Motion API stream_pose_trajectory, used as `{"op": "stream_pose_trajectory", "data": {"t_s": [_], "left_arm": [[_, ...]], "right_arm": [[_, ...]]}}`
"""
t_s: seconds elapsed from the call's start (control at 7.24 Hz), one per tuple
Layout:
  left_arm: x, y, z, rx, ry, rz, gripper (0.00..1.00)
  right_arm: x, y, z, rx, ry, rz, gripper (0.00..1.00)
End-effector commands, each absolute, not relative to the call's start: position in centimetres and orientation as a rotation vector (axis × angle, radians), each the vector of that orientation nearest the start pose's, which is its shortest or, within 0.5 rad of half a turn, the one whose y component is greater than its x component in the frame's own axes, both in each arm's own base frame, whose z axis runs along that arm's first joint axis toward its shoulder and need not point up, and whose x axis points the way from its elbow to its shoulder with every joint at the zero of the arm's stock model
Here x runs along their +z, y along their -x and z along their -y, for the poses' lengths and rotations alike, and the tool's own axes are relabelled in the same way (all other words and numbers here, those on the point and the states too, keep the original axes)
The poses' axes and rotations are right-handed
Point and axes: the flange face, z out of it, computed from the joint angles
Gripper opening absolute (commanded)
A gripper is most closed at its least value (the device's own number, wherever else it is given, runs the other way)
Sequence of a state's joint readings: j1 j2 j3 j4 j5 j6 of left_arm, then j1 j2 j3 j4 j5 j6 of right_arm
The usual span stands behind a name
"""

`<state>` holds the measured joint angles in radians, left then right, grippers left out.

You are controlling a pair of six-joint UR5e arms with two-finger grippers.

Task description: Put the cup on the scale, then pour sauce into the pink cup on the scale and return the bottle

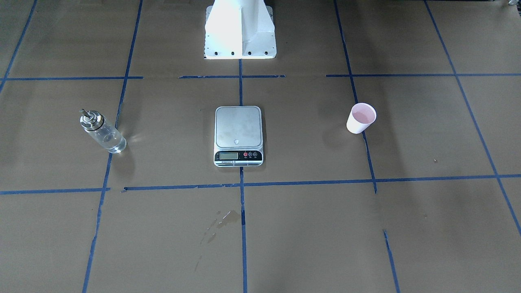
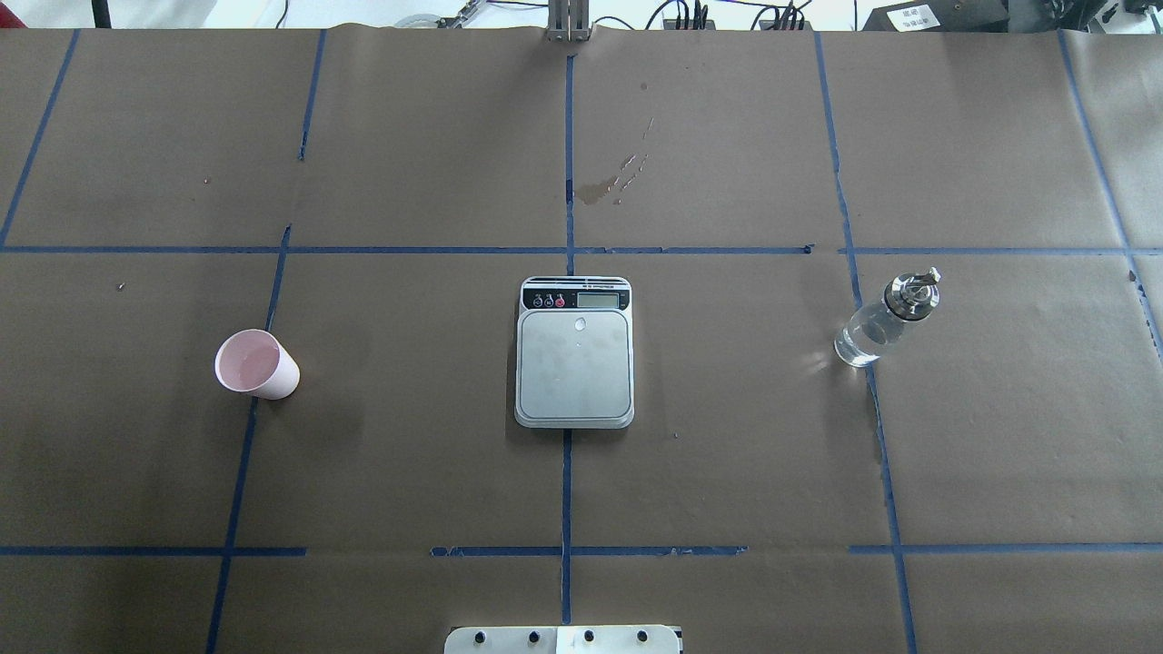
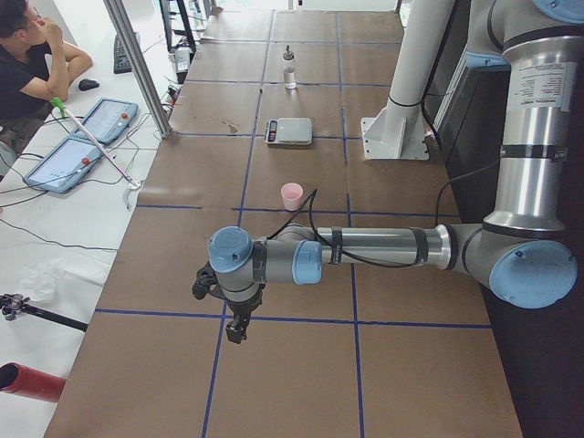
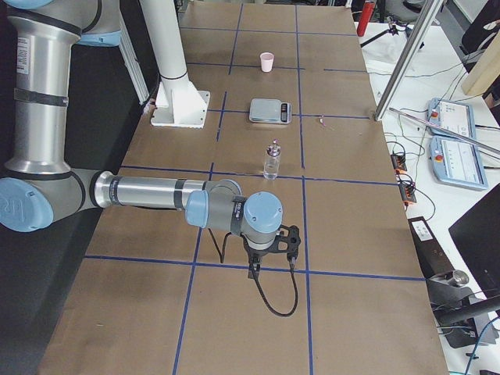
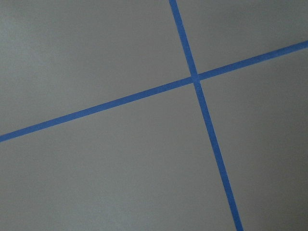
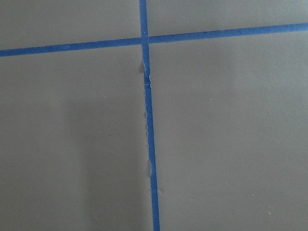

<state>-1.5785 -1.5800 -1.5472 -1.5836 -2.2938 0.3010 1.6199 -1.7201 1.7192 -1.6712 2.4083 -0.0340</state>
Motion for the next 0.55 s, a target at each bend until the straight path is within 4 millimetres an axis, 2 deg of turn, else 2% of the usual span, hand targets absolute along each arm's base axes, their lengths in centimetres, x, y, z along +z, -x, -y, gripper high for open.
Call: {"op": "stream_pose_trajectory", "data": {"t_s": [0.0,0.14,0.28,0.41], "left_arm": [[67.1,7.1,48.9,0.285,-0.112,-0.718,1.00],[66.7,7.1,49.0,0.291,-0.124,-0.716,1.00],[65.5,7.0,49.8,0.317,-0.199,-0.704,1.00],[62.9,7.0,50.8,0.364,-0.326,-0.685,1.00]], "right_arm": [[65.7,-8.0,41.9,0.051,0.052,0.835,1.00],[65.5,-8.0,42.0,0.054,0.051,0.837,1.00],[64.6,-8.0,42.7,0.053,0.036,0.839,1.00],[63.4,-8.1,43.6,0.041,0.010,0.841,1.00]]}}
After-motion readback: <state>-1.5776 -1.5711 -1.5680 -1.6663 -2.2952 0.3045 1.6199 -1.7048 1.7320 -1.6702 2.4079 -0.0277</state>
